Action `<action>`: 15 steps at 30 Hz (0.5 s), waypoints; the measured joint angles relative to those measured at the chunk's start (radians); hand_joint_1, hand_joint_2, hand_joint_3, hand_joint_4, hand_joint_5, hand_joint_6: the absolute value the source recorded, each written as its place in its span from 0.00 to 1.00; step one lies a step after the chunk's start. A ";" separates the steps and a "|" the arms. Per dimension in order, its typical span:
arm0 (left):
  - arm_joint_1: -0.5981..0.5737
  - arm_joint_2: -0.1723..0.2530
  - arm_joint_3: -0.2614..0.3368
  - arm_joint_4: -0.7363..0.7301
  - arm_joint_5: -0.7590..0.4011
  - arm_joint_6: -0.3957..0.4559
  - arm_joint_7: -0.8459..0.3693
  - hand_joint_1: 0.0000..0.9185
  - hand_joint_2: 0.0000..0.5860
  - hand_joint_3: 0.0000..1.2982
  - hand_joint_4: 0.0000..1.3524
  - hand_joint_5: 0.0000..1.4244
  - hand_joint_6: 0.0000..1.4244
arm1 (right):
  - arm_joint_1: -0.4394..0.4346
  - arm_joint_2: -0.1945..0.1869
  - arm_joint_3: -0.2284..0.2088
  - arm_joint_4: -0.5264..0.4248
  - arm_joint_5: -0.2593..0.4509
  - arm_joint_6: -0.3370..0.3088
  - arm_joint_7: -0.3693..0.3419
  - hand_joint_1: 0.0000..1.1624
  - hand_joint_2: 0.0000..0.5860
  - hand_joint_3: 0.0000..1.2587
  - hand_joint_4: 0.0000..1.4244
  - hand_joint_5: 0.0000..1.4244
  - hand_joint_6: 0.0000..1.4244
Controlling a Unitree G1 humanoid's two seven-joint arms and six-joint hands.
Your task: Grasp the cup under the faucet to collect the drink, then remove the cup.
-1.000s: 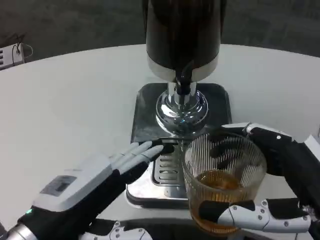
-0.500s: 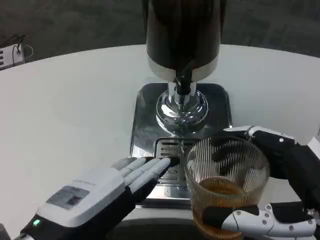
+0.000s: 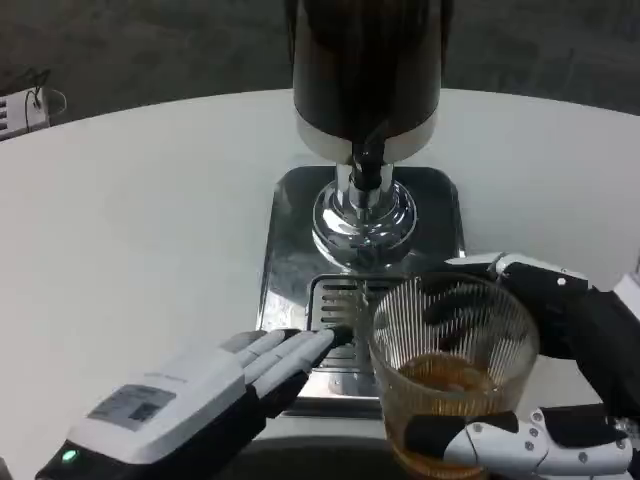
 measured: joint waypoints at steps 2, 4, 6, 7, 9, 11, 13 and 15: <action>0.001 0.000 0.000 -0.002 0.000 0.002 0.000 0.00 0.09 0.00 0.00 0.00 0.00 | 0.000 -0.001 0.000 0.000 0.000 0.000 0.000 0.87 0.34 0.85 0.93 1.00 1.00; 0.003 0.000 0.000 -0.006 0.000 0.005 0.000 0.00 0.09 0.00 0.00 0.00 0.00 | 0.001 -0.001 -0.001 0.000 0.000 0.000 0.000 0.87 0.34 0.85 0.93 1.00 1.00; 0.007 0.000 0.001 -0.011 0.000 0.009 -0.001 0.00 0.09 0.00 0.00 0.00 0.00 | 0.003 -0.002 -0.002 0.000 0.000 0.000 0.000 0.87 0.34 0.85 0.93 1.00 1.00; 0.008 0.000 0.002 -0.013 0.000 0.012 -0.001 0.00 0.09 0.00 0.00 0.00 0.00 | 0.003 -0.002 -0.003 0.000 0.001 0.000 0.000 0.87 0.34 0.85 0.93 1.00 1.00; 0.011 0.000 0.004 -0.018 0.000 0.020 -0.002 0.00 0.09 0.00 0.00 0.00 0.00 | 0.004 -0.003 -0.005 0.000 0.001 0.000 0.000 0.87 0.34 0.85 0.93 1.00 1.00; 0.018 0.000 0.009 -0.024 0.000 0.023 -0.002 0.00 0.09 0.00 0.00 0.00 0.00 | 0.007 -0.003 -0.005 0.000 0.003 0.000 0.000 0.87 0.34 0.85 0.93 1.00 1.00; 0.024 0.000 0.012 -0.030 0.000 0.029 -0.003 0.00 0.09 0.00 0.00 0.00 0.00 | 0.008 -0.003 -0.005 0.000 0.003 0.000 0.000 0.87 0.34 0.85 0.93 1.00 1.00; 0.032 0.000 0.014 -0.035 0.000 0.031 -0.005 0.00 0.09 0.00 0.00 0.00 0.00 | 0.010 -0.003 -0.005 -0.002 0.003 0.000 0.000 0.87 0.34 0.85 0.93 1.00 1.00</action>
